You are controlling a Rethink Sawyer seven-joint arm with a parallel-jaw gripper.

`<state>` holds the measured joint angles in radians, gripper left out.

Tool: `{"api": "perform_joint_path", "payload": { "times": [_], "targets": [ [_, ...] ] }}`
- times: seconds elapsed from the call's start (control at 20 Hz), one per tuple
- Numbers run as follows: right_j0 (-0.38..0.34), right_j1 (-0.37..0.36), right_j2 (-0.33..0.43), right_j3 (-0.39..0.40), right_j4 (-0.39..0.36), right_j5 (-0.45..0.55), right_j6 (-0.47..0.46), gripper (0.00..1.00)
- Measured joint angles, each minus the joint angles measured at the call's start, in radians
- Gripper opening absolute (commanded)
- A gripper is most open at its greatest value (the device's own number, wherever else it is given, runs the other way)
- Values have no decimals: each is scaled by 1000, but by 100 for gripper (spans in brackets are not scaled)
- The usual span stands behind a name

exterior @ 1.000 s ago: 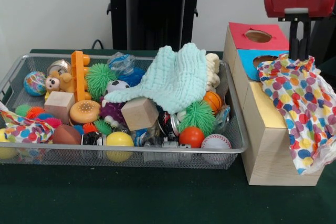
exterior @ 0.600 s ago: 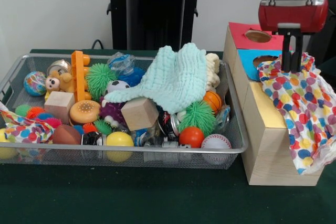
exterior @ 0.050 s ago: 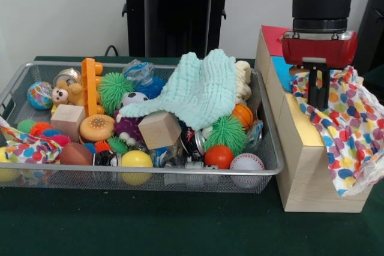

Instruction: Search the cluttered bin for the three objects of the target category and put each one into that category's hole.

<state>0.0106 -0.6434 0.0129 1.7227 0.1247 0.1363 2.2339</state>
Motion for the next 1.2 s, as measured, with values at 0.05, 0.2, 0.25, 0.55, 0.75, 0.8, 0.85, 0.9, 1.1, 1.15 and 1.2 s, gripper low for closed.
{"api": "perform_joint_path", "payload": {
  "times": [0.05, 0.2, 0.25, 0.55, 0.75, 0.8, 0.85, 0.9, 1.1, 1.15, 1.2],
  "targets": [
    [1, 0, 0, 0, 0, 0, 0, 0],
    [9, -4, 0, 0, 1, 0, 0, 0],
    [14, -7, 0, 0, 1, 0, 0, 0],
    [29, -22, 0, 0, 4, 0, 0, 0],
    [31, -23, 0, 0, 5, 0, 0, 0],
    [31, -20, 0, 0, 5, 0, 0, 0],
    [31, -17, 0, 0, 6, 0, 0, 0],
    [31, -14, 0, 0, 6, 0, 0, 0],
    [32, 7, 0, -1, 6, -2, 0, 0],
    [32, 12, 0, -1, 6, -3, 0, 0],
    [33, 17, -1, -6, 8, -12, 0, 0]
  ]
}}
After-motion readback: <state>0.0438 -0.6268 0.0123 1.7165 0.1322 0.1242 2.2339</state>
